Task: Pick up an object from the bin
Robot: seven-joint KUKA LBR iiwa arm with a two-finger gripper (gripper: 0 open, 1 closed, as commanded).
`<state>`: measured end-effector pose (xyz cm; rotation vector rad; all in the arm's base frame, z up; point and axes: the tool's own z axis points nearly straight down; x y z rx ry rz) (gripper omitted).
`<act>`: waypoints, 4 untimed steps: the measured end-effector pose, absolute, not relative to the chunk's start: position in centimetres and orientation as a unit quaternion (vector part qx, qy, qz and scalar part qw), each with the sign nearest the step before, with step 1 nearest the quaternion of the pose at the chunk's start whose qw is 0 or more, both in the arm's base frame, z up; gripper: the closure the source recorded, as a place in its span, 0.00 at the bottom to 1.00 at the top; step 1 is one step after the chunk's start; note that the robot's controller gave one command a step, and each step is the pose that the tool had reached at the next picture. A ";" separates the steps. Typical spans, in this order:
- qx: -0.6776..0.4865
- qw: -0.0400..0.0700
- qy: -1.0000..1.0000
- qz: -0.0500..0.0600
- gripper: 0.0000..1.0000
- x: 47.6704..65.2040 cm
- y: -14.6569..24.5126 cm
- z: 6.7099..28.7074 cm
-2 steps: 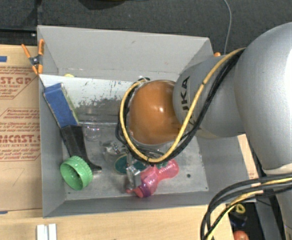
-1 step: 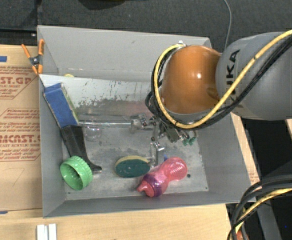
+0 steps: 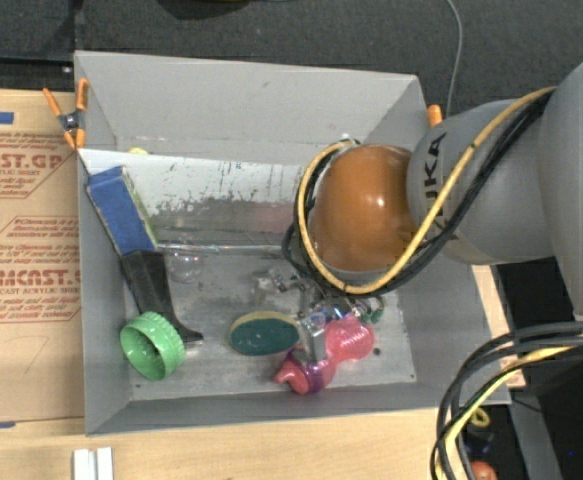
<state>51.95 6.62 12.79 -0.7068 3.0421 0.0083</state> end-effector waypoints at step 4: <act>-0.263 0.014 0.965 0.003 1.00 53.6 9.0 18.4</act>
Offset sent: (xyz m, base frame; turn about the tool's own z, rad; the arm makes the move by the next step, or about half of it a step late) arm 0.0000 0.0000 0.0000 0.0000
